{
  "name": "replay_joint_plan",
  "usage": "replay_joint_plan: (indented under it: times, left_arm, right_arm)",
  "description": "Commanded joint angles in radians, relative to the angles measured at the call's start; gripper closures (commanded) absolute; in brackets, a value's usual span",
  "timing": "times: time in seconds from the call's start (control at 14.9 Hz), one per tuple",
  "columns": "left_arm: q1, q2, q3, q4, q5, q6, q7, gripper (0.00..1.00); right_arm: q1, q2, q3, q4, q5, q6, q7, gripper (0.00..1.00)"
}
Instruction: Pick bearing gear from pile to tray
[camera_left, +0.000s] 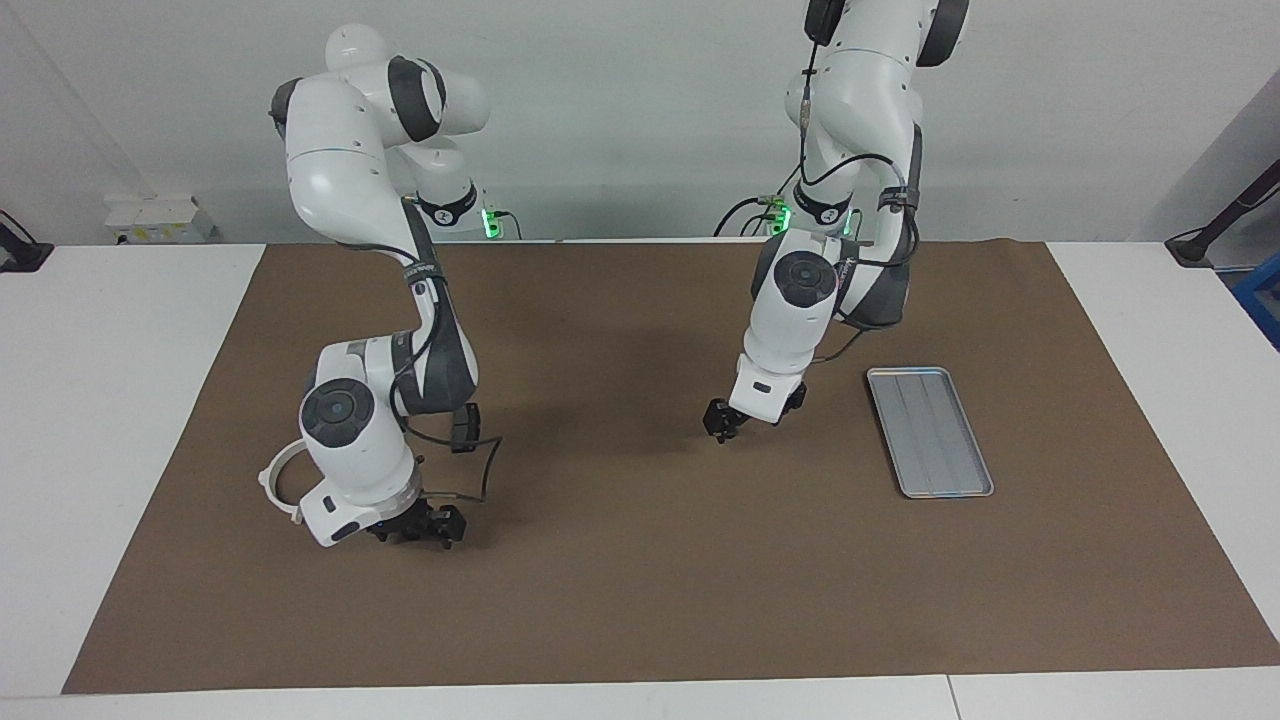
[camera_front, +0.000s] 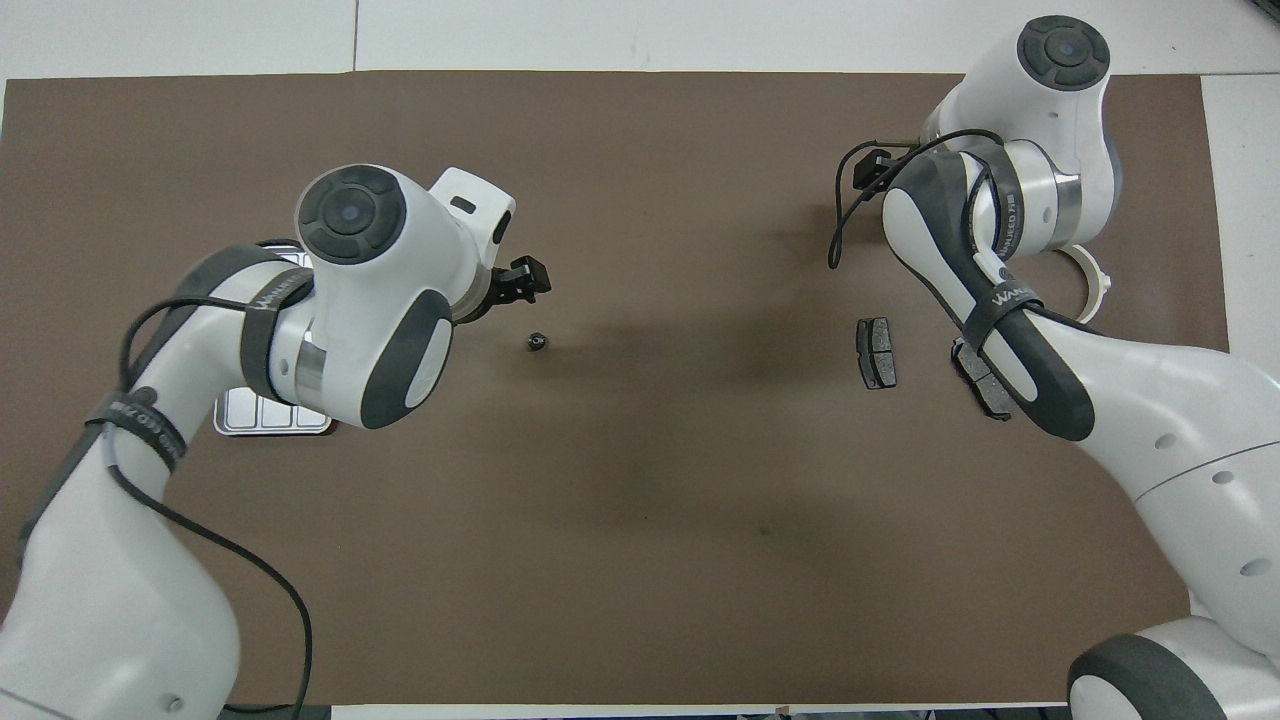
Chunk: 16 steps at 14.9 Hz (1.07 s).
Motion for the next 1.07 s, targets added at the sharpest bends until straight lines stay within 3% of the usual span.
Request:
replay_joint_plan:
  times: [0.0,0.27,0.4,0.6,0.74,0.87,1.0]
  left_arm:
    - [-0.038,-0.004,0.018,-0.059,-0.010,0.069,-0.045,0.00]
    - [-0.042,-0.004,0.018,-0.116,-0.010,0.136,-0.048,0.16]
    - [-0.042,-0.004,0.018,-0.117,-0.010,0.131,-0.048,0.24]
    - [-0.042,-0.004,0.018,-0.119,-0.010,0.134,-0.048,0.32]
    - [-0.051,-0.006,0.018,-0.125,-0.010,0.137,-0.050,0.44]
    - [-0.053,-0.006,0.018,-0.133,-0.010,0.139,-0.051,0.53]
    - [-0.059,-0.007,0.019,-0.130,-0.010,0.122,-0.072,0.74]
  right_arm:
    - [-0.016,-0.018,0.013,-0.046,-0.026,0.010,0.031,0.00]
    - [-0.016,-0.027,0.003,-0.020,-0.032,-0.088,0.031,0.00]
    - [-0.018,-0.027,0.003,-0.020,-0.027,-0.086,0.030,0.06]
    - [-0.038,-0.027,0.003,-0.023,-0.024,-0.076,0.033,0.23]
    - [-0.038,-0.027,0.003,-0.024,-0.021,-0.076,0.031,0.34]
    - [-0.038,-0.027,0.003,-0.026,-0.015,-0.077,0.033,0.60]
    - [-0.041,-0.026,0.005,-0.032,-0.012,-0.077,0.036,0.60]
